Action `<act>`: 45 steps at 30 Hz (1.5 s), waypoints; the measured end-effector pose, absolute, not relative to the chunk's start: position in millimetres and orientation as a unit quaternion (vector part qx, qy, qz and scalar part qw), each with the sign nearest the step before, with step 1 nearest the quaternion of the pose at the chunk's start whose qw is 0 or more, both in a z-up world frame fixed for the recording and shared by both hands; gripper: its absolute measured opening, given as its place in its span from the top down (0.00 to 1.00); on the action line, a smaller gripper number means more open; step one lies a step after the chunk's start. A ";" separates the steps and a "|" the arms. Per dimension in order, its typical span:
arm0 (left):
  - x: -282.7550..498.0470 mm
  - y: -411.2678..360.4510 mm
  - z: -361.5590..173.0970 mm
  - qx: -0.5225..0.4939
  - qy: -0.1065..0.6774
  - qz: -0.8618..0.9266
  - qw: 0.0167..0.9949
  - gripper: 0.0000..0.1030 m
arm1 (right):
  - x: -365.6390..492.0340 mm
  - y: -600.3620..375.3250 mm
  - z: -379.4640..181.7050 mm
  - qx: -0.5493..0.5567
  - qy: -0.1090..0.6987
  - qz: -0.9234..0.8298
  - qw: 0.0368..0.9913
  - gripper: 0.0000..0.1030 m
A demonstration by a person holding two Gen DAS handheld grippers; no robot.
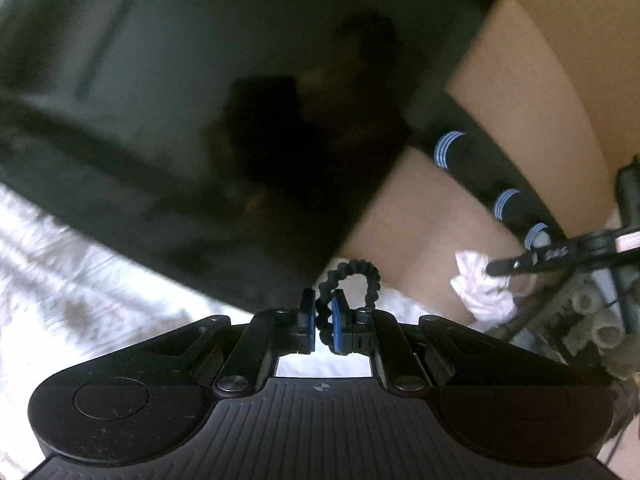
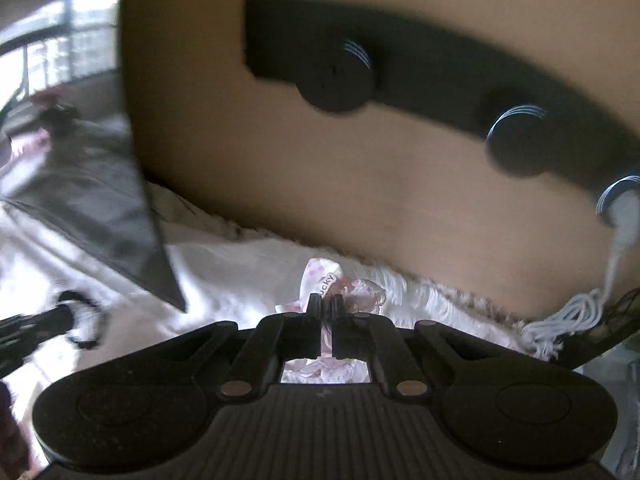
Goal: Organize soft objects
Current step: 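Lower the bracelet and soft item into the pink box, opening both grippers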
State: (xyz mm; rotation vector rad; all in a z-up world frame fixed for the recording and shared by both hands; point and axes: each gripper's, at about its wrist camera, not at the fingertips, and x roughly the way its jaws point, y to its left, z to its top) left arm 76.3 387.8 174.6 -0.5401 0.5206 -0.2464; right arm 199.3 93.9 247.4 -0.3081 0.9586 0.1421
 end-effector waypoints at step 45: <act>267.5 17.6 66.5 -0.162 0.494 -0.195 0.831 0.89 | 135.0 -186.7 100.9 0.006 0.468 -0.052 0.882 0.96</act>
